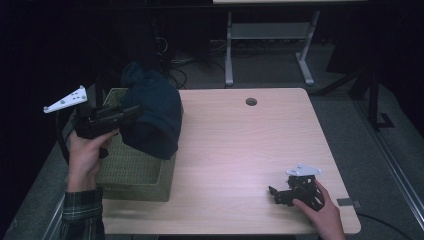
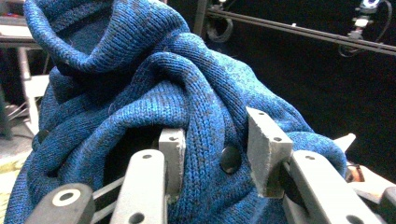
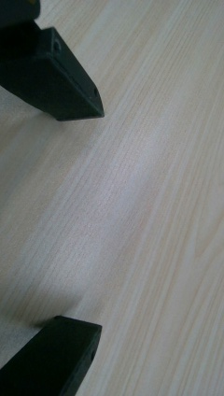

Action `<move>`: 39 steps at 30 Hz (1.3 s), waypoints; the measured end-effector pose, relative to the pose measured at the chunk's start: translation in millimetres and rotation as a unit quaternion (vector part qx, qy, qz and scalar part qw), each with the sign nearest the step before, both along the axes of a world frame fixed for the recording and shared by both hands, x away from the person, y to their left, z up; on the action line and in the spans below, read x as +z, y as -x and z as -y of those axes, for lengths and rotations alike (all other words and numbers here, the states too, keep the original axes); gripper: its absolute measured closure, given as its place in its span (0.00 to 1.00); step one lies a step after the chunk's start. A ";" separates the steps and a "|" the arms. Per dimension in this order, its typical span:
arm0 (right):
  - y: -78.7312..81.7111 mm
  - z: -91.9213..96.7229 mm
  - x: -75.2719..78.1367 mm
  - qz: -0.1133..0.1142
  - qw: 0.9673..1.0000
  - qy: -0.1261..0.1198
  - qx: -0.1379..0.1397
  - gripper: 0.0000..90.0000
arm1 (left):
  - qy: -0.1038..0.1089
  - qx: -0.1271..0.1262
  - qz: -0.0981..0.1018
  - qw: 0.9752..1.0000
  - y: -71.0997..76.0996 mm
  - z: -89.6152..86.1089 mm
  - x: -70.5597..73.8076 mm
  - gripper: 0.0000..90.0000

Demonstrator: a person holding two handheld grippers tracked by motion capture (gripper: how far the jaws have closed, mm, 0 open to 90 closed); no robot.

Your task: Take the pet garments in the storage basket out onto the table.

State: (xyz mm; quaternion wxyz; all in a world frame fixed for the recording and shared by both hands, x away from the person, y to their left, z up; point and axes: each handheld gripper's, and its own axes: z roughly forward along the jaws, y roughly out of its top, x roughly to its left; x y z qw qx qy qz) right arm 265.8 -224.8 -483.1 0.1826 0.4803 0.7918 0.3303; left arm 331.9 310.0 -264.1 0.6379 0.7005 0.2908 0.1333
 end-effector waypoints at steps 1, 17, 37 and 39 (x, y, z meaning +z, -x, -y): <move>0.0 0.0 0.0 0.000 1.000 0.000 0.000 0.00 | 0.000 -0.003 0.001 1.000 0.3 2.5 0.9 0.68; -0.1 0.1 -0.1 0.000 1.000 0.001 0.001 0.00 | -0.008 -0.070 0.003 0.998 -1.4 56.2 5.2 0.68; 0.0 0.1 0.1 -0.001 1.000 0.001 0.001 0.00 | -0.022 -0.131 -0.009 0.991 -12.1 123.8 -5.7 0.68; 0.0 0.1 0.1 -0.001 1.000 0.001 0.001 0.00 | -0.025 -0.138 -0.011 0.990 -13.7 129.9 -8.7 0.68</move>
